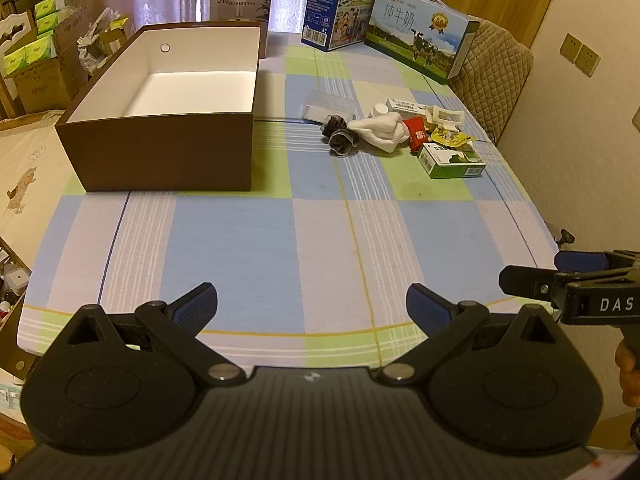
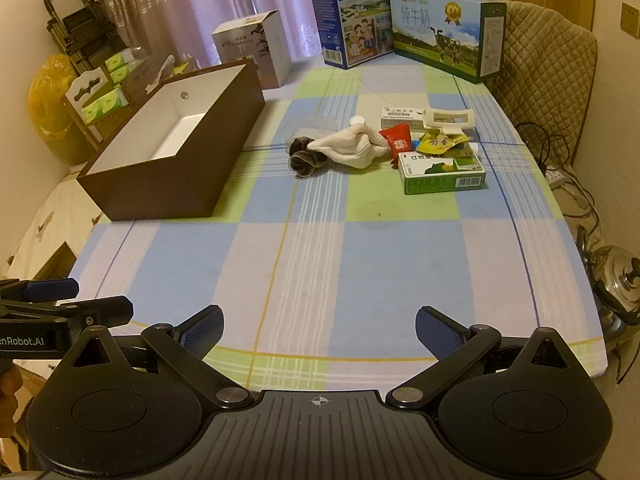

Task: Organize objects
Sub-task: 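Move both grippers toward the cluster of items on the tablecloth, then grasp the white knit glove with the left gripper while the right grasps the white plastic clip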

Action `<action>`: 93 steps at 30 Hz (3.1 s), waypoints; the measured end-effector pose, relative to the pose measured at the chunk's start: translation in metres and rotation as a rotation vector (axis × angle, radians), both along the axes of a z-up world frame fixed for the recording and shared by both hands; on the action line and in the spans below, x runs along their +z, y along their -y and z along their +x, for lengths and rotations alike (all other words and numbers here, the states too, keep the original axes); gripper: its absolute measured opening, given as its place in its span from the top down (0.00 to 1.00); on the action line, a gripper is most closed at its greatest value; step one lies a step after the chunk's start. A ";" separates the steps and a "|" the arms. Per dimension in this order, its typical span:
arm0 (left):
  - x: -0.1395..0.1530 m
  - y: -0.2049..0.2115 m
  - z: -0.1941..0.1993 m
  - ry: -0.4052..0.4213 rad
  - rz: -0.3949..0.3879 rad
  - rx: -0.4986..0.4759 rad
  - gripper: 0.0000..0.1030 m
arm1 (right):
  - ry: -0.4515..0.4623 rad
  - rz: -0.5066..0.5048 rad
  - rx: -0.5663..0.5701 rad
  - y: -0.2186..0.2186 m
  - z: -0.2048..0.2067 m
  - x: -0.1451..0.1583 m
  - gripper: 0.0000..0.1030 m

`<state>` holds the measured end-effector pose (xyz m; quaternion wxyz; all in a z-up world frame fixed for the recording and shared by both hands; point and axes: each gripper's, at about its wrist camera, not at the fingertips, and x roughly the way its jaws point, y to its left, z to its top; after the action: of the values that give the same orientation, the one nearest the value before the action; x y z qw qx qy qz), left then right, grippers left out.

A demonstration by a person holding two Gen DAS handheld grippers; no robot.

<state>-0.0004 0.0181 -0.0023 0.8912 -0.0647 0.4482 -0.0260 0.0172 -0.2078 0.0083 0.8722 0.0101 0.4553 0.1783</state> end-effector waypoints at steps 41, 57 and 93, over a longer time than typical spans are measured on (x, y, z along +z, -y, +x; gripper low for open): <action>-0.015 -0.004 0.032 -0.082 -0.022 -0.012 0.02 | -0.016 0.002 -0.044 0.021 0.041 -0.021 0.03; -0.036 0.056 0.130 -0.066 0.028 -0.082 0.03 | -0.028 0.031 -0.116 0.091 0.120 -0.031 0.10; -0.107 0.162 0.316 0.060 0.350 -0.398 0.27 | -0.074 0.108 -0.303 0.184 0.250 -0.072 0.11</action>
<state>0.3155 -0.1442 -0.1097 0.8791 0.1805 0.4232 -0.1246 0.2673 -0.3918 -0.0635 0.8700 0.1319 0.4701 0.0685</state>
